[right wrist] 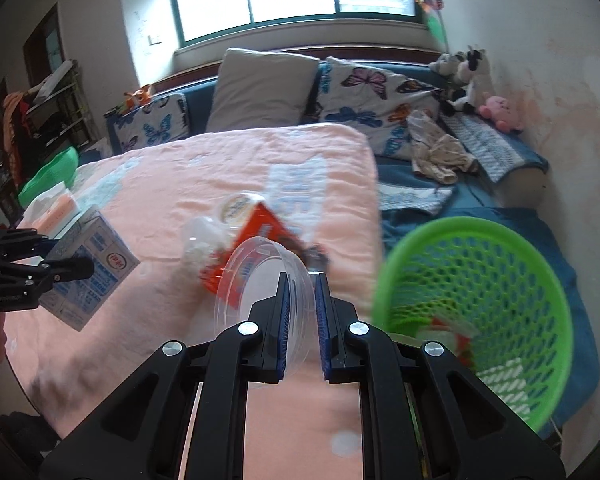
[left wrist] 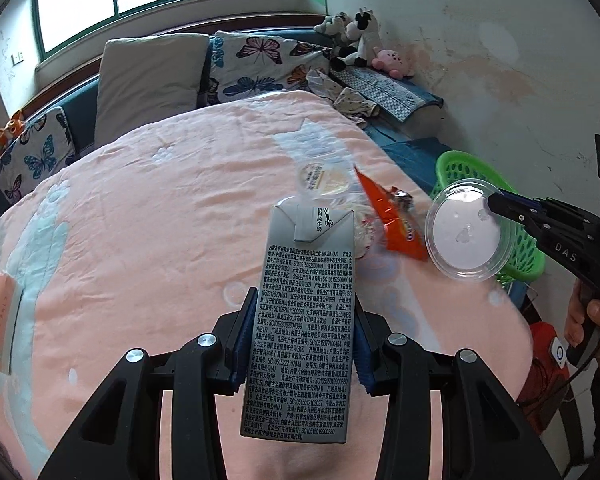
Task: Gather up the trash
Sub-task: 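Grasp the white milk carton with the left tool while the right tool grasps the clear lid, then drop the milk carton into the green basket with the left tool while the right tool drops the lid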
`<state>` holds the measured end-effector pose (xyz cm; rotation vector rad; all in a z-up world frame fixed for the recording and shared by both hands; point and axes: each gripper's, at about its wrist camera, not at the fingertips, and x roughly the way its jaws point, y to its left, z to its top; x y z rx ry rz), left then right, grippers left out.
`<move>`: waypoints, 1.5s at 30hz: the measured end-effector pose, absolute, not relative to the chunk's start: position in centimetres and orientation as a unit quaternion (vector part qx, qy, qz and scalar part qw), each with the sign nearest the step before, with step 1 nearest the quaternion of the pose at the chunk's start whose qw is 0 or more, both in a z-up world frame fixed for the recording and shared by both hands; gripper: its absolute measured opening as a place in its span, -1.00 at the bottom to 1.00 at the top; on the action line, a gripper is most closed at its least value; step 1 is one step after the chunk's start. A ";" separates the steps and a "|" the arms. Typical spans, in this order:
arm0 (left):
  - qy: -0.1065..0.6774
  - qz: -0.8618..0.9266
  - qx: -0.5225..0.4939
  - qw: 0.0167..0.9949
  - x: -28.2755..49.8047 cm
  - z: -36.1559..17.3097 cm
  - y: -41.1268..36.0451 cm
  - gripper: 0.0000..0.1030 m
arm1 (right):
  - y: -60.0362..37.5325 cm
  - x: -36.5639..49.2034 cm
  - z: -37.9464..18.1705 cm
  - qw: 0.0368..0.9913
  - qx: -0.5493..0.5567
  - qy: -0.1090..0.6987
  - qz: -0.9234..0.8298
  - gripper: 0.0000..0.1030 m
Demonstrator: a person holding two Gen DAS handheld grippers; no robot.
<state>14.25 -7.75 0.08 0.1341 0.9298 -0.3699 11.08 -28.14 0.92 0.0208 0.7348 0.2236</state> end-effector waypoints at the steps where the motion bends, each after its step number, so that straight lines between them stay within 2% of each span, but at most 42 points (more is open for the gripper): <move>1: 0.445 -0.184 0.069 0.874 14.2 0.2 -8.7 -0.21 | -29.2 10.8 1.0 0.929 0.011 0.358 0.099 -0.74; 16: 0.440 -0.280 0.090 0.849 15.5 1.4 -21.7 -0.21 | -41.2 8.3 -1.6 0.928 0.036 0.371 -0.015 -0.73; 21: 0.447 -0.292 0.090 0.841 16.5 1.1 -25.0 -0.21 | -43.1 8.0 -2.4 0.926 0.054 0.373 -0.027 -0.66; 24: 0.450 -0.299 0.082 0.837 17.0 0.8 -26.2 -0.21 | -44.0 7.5 -2.7 0.925 0.070 0.372 -0.031 -0.50; 26: 0.452 -0.304 0.081 0.835 17.2 0.6 -27.2 -0.21 | -44.5 7.2 -2.6 0.926 0.073 0.369 -0.035 -0.26; 28: 0.451 -0.312 0.079 0.833 17.4 0.5 -28.1 -0.21 | -44.8 6.8 -2.6 0.927 0.075 0.365 -0.041 -0.20; 45: 0.468 -0.337 0.050 0.816 19.0 -1.7 -31.7 -0.20 | -45.0 6.2 -2.1 0.929 0.081 0.358 -0.042 -0.18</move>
